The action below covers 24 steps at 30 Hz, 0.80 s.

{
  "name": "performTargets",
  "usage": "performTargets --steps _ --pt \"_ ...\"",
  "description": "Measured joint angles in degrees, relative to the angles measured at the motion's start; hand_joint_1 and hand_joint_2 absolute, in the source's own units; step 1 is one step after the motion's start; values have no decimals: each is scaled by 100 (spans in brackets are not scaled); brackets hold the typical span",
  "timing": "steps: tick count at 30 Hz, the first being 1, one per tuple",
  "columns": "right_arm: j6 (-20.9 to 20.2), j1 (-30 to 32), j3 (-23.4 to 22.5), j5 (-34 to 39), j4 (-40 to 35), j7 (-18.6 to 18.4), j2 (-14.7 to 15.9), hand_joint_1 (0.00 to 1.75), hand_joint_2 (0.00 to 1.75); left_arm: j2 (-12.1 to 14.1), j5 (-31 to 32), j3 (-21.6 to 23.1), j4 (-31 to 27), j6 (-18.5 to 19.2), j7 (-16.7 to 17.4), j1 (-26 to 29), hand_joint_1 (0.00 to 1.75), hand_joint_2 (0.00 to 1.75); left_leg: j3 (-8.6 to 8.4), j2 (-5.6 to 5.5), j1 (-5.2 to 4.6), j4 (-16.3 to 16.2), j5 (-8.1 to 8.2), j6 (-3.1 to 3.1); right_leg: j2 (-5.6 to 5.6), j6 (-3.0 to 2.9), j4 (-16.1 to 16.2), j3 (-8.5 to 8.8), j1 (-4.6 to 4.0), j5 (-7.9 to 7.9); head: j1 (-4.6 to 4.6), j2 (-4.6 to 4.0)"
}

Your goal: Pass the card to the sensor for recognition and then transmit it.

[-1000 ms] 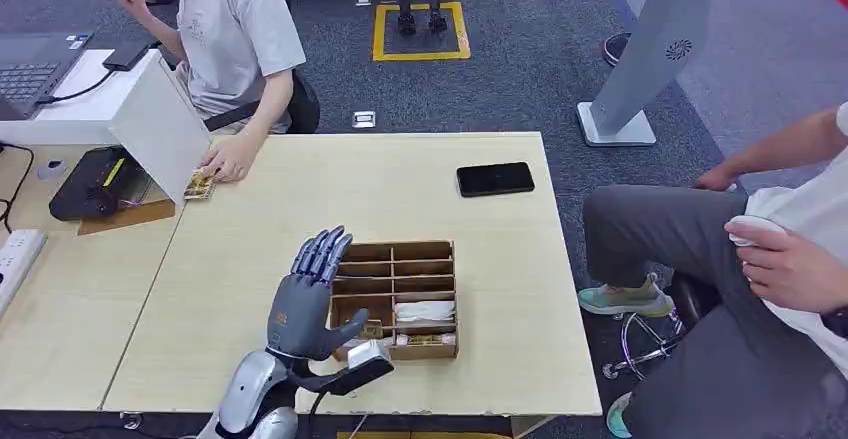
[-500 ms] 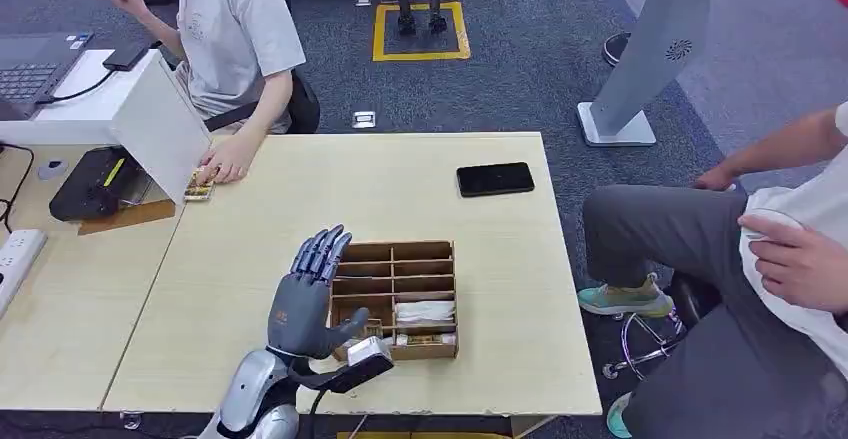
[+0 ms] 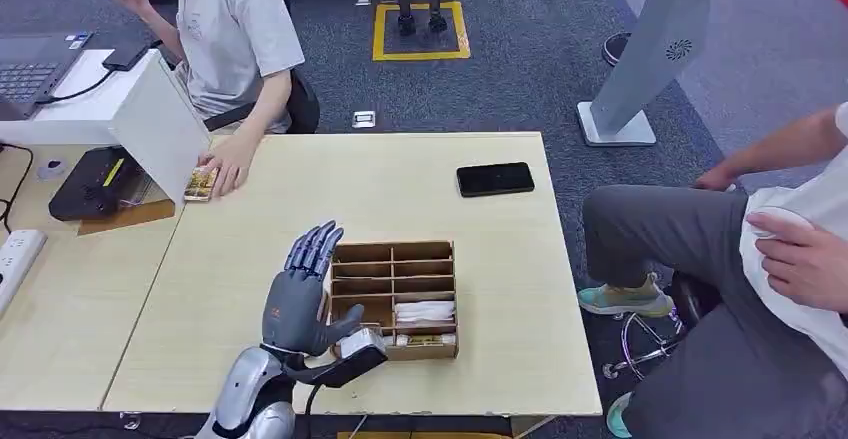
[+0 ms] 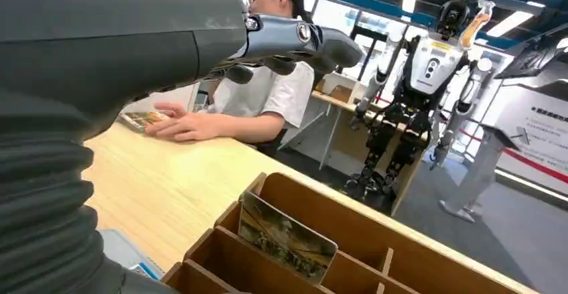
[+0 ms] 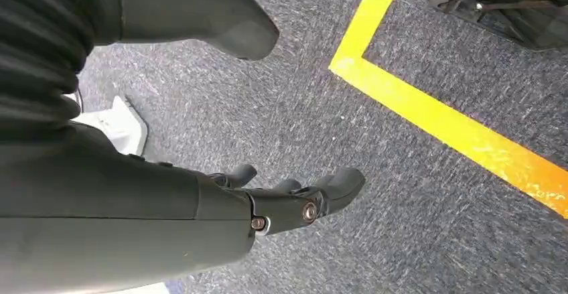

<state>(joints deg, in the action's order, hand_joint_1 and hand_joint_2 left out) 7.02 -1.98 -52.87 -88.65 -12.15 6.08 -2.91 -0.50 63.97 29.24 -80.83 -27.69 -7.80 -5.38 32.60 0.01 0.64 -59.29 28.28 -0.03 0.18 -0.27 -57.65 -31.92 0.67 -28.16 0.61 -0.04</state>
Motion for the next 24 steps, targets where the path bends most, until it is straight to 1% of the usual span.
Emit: performTargets --steps 11,24 --pt "0 -1 -9 -4 -2 0 -2 0 175 -9 2 -37 -2 76 -13 13 0 175 0 0 0 0 0 0 0 0 0 -1 0 0 0 0" --pt "0 -2 -9 -4 -2 0 -15 0 175 -15 7 -37 -2 81 -15 13 0 175 0 0 0 0 0 0 0 0 0 -1 0 0 0 0"
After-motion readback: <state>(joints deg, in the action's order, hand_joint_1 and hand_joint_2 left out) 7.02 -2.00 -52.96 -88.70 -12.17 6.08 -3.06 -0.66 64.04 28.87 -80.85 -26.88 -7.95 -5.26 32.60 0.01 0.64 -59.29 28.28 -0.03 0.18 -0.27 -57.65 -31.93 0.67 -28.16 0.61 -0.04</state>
